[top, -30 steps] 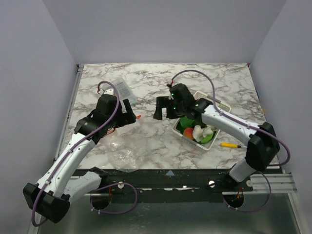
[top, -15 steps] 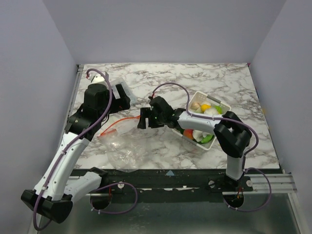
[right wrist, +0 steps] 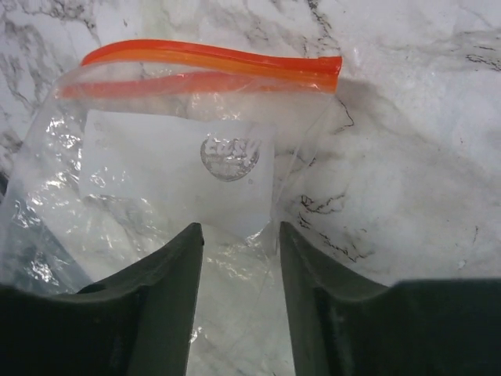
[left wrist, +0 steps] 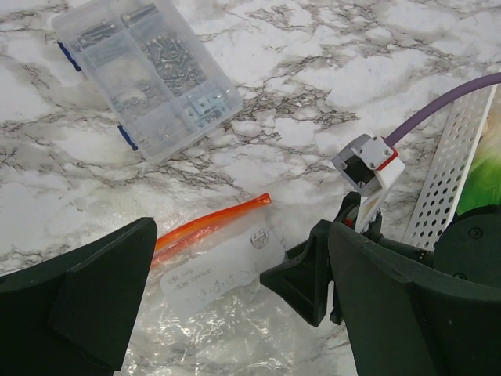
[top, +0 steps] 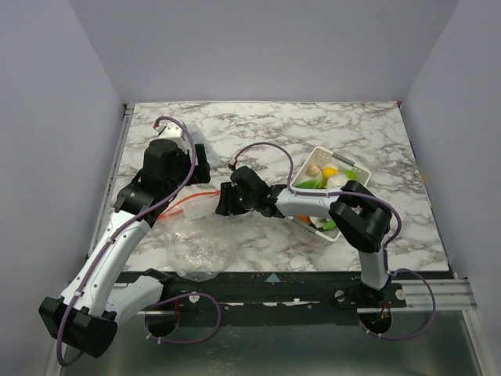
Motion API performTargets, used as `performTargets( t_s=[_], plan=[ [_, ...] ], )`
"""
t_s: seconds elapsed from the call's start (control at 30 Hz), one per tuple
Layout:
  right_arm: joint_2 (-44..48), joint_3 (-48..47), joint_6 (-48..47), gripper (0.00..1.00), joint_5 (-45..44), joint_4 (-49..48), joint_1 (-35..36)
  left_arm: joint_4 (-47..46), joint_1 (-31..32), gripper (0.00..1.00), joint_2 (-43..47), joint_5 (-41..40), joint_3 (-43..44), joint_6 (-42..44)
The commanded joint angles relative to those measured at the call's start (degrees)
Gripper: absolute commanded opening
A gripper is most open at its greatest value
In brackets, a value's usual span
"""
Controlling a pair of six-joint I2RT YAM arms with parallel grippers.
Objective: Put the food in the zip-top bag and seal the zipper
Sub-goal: Pick up the zipper food storage bag at the center of the board.
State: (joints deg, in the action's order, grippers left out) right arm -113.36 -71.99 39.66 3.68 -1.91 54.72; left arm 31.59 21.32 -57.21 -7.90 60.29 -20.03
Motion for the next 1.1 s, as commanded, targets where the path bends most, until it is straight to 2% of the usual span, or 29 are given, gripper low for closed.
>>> performTargets(
  t_s=[0.0, 0.1, 0.33, 0.43, 0.5, 0.63, 0.77, 0.87, 0.97, 1.07],
  plan=[
    [0.0, 2.2, -0.7, 0.35, -3.1, -5.6, 0.3, -4.0, -0.2, 0.92, 3.5, 0.6, -1.7, 3.0],
    [1.2, 2.7, -3.2, 0.01, -4.8, -7.3, 0.3, -3.5, -0.2, 0.92, 4.0, 0.2, -1.5, 3.0],
    [11.9, 9.4, -8.9, 0.0, -14.2, -9.1, 0.3, -5.9, -0.2, 0.91, 5.6, 3.3, -3.4, 2.2],
    [18.2, 15.5, -12.3, 0.0, -16.6, -15.6, 0.3, -5.1, -0.3, 0.9, 5.4, 4.7, -2.6, 0.1],
    [22.0, 19.5, -15.4, 0.0, -16.9, -20.3, 0.3, -0.5, -0.4, 0.92, 5.3, 3.8, 0.1, -6.5],
    [28.3, 25.1, -23.2, 0.01, -18.8, -27.8, 0.3, 16.3, -0.7, 0.94, 5.0, 4.1, 9.7, -22.9],
    [30.9, 29.9, -31.7, 0.01, -16.1, -37.2, 0.3, 20.2, -1.3, 0.95, 6.8, 13.5, 10.9, -38.7],
    [32.7, 31.6, -35.8, 0.01, -15.3, -40.3, 0.4, 24.2, -5.9, 0.95, 5.7, 21.8, 11.5, -48.6],
    [34.7, 35.1, -39.9, 0.01, -14.3, -45.9, 0.4, 23.3, -11.0, 0.95, 3.6, 30.9, 10.5, -54.3],
    [35.9, 36.8, -42.9, 0.01, -13.3, -47.6, 0.4, 23.3, -13.7, 0.95, 0.4, 35.5, 9.7, -58.6]
  ],
)
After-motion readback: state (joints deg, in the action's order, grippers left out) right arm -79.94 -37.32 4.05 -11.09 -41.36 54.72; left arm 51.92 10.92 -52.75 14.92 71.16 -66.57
